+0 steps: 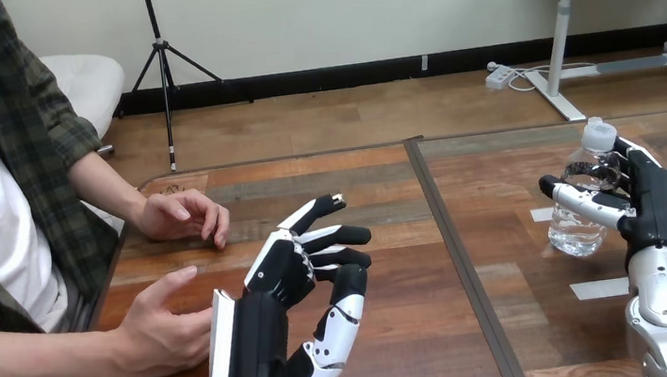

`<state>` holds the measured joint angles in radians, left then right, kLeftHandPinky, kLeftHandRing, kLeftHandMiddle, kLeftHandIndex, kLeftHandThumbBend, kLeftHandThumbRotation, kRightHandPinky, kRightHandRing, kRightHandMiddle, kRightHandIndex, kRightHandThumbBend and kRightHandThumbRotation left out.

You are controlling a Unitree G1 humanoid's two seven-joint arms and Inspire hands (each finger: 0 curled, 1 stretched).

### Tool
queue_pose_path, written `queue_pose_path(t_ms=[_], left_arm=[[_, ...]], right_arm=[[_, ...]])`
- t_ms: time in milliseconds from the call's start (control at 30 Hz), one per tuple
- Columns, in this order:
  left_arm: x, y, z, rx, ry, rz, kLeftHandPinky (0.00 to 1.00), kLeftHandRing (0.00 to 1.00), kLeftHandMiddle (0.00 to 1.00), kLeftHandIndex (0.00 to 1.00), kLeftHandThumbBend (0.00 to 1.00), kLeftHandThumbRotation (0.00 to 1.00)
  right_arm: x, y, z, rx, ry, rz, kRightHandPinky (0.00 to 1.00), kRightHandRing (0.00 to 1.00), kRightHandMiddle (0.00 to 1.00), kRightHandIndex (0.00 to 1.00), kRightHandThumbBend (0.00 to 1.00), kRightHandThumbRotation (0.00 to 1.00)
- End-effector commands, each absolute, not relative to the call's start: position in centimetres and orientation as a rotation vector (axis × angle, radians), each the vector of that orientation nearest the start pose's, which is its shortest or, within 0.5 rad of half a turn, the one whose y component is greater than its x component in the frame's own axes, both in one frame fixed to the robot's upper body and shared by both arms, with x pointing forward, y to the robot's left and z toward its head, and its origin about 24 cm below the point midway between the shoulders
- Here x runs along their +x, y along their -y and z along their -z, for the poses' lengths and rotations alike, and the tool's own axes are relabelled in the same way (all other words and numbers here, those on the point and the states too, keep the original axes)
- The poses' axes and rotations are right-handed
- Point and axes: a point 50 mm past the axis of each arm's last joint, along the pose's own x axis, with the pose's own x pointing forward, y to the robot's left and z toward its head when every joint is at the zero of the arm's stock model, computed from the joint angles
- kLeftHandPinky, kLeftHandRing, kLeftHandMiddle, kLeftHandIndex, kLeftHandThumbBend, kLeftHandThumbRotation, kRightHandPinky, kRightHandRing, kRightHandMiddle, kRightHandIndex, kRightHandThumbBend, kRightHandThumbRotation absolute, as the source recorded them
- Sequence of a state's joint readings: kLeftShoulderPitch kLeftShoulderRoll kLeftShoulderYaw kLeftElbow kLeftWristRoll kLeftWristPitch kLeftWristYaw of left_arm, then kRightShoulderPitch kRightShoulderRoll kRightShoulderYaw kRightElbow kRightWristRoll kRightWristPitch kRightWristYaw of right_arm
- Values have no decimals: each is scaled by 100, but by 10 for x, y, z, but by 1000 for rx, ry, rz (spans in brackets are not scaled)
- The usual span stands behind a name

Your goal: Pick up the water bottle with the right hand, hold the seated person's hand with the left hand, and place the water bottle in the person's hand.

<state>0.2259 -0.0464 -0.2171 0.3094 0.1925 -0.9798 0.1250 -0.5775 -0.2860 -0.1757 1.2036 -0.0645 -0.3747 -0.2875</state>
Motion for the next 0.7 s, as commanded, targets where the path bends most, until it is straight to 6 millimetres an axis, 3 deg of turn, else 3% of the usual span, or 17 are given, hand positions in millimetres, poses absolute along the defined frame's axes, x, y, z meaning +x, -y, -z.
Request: queue_pose_path(t_ms=[0,667], left_arm=[[171,-90,-24,-39,497,104,48,58,65,77,29,46],[171,-90,-25,-39,496,92,48,58,65,76,29,47]], right_arm=[[343,249,-33,-266,-99,434,71,74,76,76,74,0],[345,247,-34,-216,-99,494,55,59,63,65,73,0]])
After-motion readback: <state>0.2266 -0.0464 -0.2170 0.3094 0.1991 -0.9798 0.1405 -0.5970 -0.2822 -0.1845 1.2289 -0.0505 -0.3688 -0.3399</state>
